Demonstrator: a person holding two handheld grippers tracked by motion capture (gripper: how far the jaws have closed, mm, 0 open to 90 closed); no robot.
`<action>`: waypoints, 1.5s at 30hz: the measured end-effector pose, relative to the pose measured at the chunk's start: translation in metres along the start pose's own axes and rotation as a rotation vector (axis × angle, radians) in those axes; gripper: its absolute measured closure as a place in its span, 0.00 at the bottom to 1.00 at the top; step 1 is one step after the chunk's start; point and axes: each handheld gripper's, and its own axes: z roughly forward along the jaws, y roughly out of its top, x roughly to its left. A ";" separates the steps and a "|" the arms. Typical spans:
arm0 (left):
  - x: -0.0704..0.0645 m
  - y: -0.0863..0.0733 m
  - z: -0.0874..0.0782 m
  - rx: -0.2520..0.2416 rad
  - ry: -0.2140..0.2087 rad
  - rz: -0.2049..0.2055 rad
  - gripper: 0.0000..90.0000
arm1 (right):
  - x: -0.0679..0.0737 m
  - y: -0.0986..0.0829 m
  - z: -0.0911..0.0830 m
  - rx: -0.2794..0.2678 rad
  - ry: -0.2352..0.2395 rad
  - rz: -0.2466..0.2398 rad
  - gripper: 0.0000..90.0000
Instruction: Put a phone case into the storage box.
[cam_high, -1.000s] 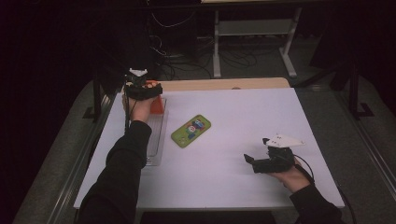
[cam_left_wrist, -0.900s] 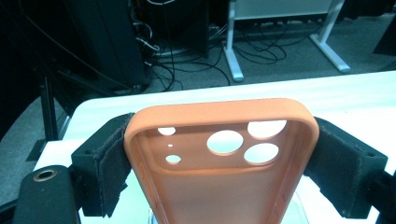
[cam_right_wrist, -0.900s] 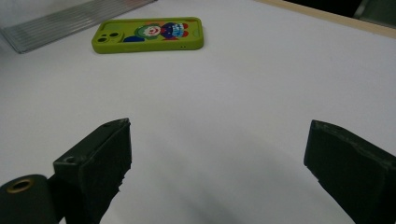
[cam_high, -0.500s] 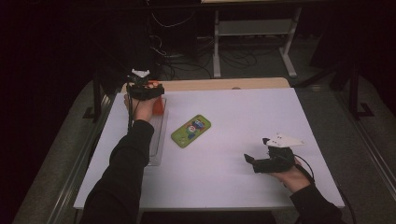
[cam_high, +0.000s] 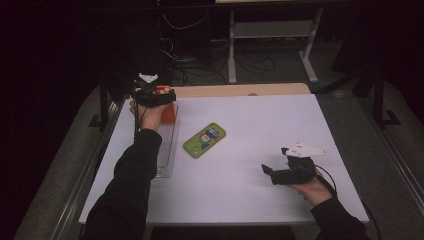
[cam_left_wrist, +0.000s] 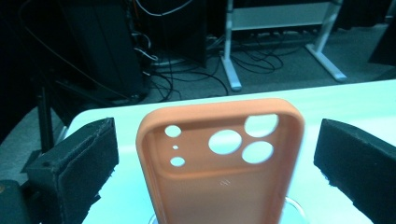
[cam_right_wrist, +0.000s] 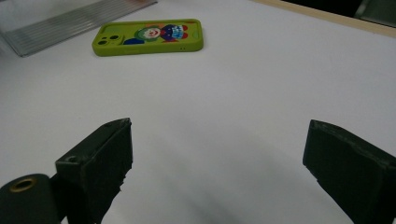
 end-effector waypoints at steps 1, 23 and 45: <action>0.001 0.001 -0.003 0.004 -0.009 0.006 0.00 | -0.001 0.000 0.000 -0.002 -0.003 0.001 0.08; -0.013 -0.004 -0.083 0.031 -0.216 0.090 0.00 | 0.000 0.001 -0.003 -0.010 -0.008 0.015 0.08; -0.066 -0.016 -0.092 0.126 -0.596 0.314 0.03 | 0.001 0.004 0.002 0.003 0.015 -0.008 0.08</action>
